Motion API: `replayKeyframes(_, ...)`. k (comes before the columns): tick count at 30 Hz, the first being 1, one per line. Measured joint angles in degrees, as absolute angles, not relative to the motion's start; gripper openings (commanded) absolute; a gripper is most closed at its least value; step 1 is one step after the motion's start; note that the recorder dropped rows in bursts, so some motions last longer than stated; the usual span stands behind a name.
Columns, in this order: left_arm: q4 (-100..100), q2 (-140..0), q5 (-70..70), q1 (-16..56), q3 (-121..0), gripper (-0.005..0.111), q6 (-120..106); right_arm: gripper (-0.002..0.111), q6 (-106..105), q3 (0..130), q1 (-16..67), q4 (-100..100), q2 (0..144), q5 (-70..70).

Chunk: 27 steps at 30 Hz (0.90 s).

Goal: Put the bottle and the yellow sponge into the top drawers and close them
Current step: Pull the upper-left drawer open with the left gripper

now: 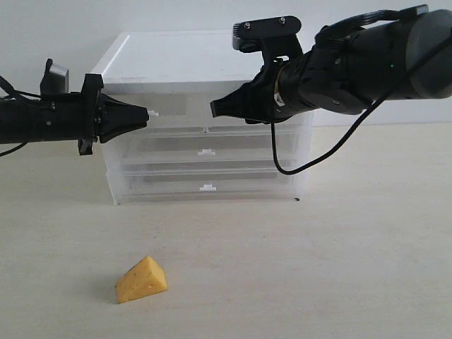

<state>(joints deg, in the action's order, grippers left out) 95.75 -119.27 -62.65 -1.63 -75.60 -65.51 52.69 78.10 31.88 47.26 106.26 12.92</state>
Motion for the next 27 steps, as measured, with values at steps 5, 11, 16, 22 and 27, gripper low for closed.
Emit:
replayKeyframes(5, 98.5, -119.3, -64.7, -1.7, -72.6, 0.004, -67.6, 0.028, 52.6, 78.1, 31.9, 47.3, 106.3, 12.9)
replayKeyframes(11, 100.4, -116.3, -66.4, -1.8, -65.6, 0.004, -71.8, 0.028, 52.6, 78.1, 31.8, 47.4, 106.8, 11.6)
replayKeyframes(16, 100.4, -111.6, -66.2, -1.8, -58.5, 0.004, -75.7, 0.028, 52.6, 78.1, 31.8, 47.6, 106.9, 10.6)
replayKeyframes(22, 100.4, -108.4, -66.2, -1.8, -53.7, 0.004, -77.0, 0.028, 52.6, 78.1, 31.8, 47.6, 107.1, 9.8)
replayKeyframes(27, 100.8, -106.9, -66.5, -1.8, -50.6, 0.004, -78.7, 0.028, 52.6, 78.1, 31.8, 48.3, 107.2, 9.8)
